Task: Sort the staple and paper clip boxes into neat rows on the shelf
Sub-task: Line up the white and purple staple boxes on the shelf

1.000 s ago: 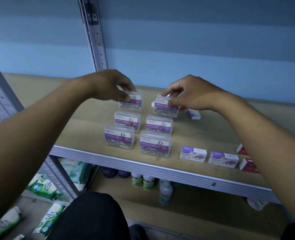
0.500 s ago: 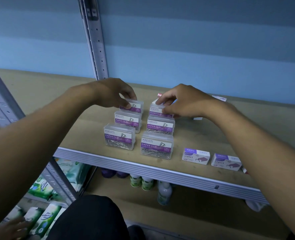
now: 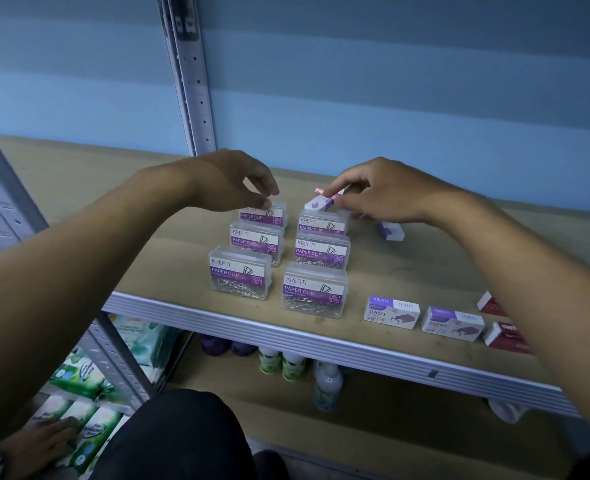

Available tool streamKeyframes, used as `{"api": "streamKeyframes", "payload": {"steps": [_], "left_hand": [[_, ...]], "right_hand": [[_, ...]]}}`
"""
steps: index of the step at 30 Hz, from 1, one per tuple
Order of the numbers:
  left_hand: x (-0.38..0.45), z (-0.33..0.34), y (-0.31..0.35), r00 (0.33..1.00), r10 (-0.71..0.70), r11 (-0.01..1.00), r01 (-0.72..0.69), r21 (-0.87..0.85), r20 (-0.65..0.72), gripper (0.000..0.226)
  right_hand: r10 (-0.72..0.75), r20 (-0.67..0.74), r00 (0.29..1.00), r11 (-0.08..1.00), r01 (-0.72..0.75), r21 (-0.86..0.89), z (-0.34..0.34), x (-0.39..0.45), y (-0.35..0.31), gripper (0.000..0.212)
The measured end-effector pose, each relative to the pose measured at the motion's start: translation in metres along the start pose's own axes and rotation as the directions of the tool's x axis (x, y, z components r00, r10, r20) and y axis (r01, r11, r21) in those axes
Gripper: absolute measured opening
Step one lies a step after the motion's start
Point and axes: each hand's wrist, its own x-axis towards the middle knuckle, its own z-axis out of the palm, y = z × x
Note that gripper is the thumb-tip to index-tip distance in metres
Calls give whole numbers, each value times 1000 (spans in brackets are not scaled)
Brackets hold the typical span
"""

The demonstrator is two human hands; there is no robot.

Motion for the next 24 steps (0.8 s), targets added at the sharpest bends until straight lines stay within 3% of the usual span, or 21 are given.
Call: {"api": "streamKeyframes", "payload": {"steps": [11, 24], "left_hand": [[31, 1, 31, 992, 101, 993, -96, 74, -79, 20], [85, 23, 54, 998, 55, 985, -51, 168, -20, 18]], "right_hand": [[192, -55, 980, 964, -198, -180, -51, -21, 45, 26], [201, -51, 978, 953, -208, -222, -28, -8, 74, 17]]}}
